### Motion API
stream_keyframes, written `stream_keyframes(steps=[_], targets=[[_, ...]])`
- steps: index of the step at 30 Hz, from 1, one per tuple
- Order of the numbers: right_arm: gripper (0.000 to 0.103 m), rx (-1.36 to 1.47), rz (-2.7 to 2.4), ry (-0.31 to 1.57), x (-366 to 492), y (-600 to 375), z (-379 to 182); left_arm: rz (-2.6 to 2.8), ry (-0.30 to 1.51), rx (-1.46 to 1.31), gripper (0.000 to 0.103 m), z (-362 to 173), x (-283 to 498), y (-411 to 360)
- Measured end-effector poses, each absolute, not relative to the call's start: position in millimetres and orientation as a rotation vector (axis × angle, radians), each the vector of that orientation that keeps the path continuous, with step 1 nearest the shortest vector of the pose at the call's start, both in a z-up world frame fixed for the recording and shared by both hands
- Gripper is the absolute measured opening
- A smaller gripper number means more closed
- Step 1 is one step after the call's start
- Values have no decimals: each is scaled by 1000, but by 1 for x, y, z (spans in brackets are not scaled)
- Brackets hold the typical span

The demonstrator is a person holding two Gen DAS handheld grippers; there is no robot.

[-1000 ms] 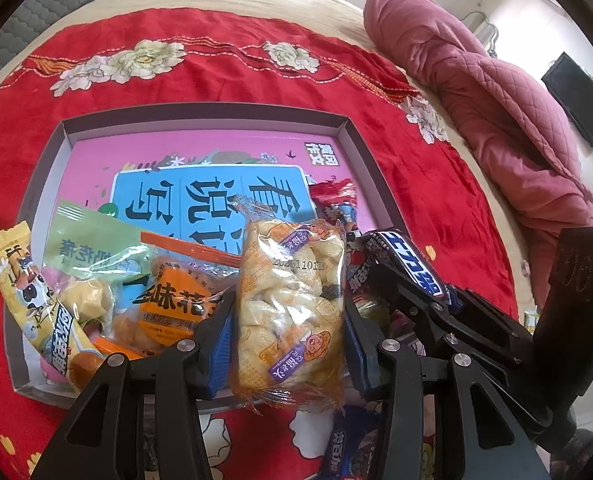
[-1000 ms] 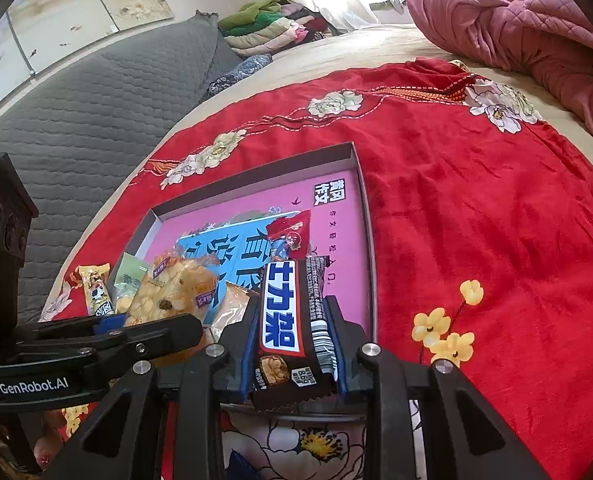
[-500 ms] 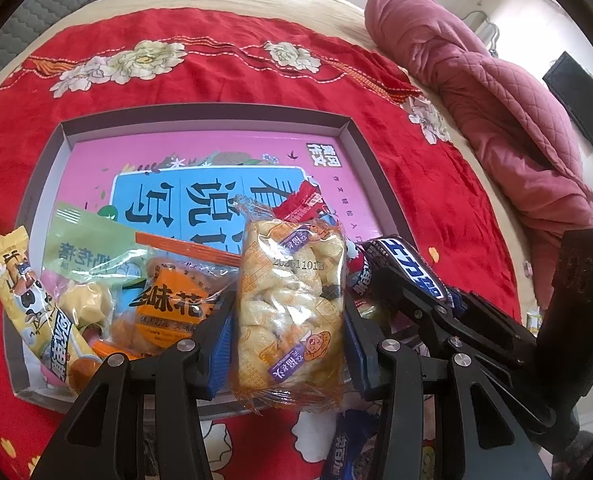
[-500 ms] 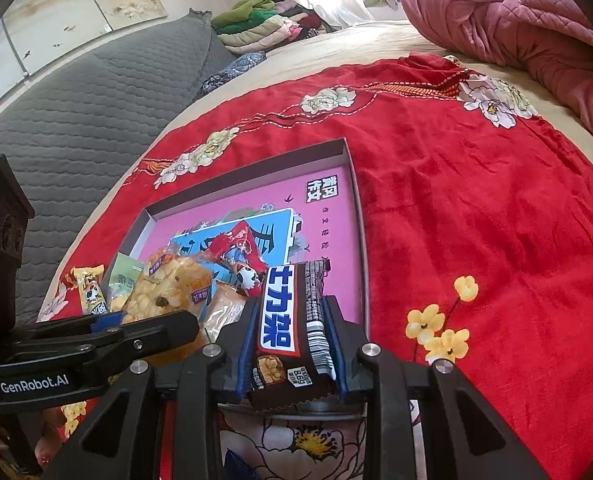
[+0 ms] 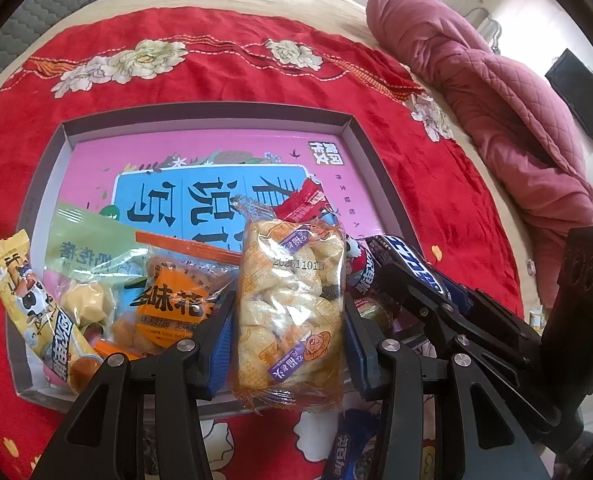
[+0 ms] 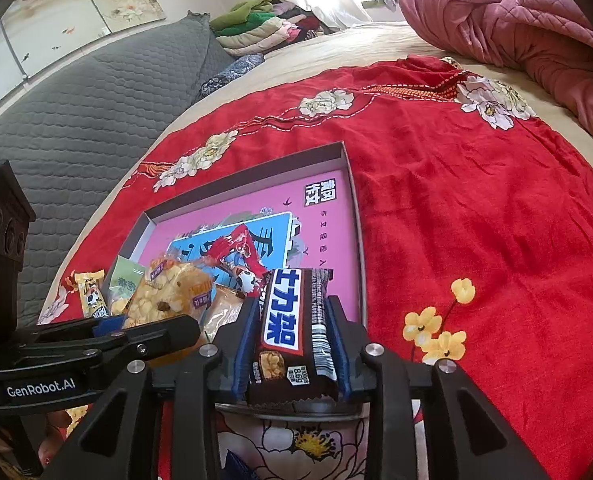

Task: Organize snacks
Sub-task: 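Lower the cracker bag into the tray and open left tool while right tool releases the chocolate bar there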

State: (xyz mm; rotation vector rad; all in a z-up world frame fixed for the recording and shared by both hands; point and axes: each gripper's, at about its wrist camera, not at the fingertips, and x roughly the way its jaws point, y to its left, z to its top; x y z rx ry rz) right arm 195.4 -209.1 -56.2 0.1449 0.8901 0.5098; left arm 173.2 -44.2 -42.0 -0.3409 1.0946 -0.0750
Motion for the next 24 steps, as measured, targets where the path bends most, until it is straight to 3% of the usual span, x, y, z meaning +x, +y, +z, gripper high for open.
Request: stream_keyframes(steps=[10,19,24], targets=[[43,150,500,882,196,-211,-54,-69,1096,-335,49,-40,173,-43],[44,156,495,870,196,-212,-52,-66,1090,-335,49,-36,171,-41],[53,160,492,847,194,-215,-45,-73,1074,-337,55,-27,166,-38]])
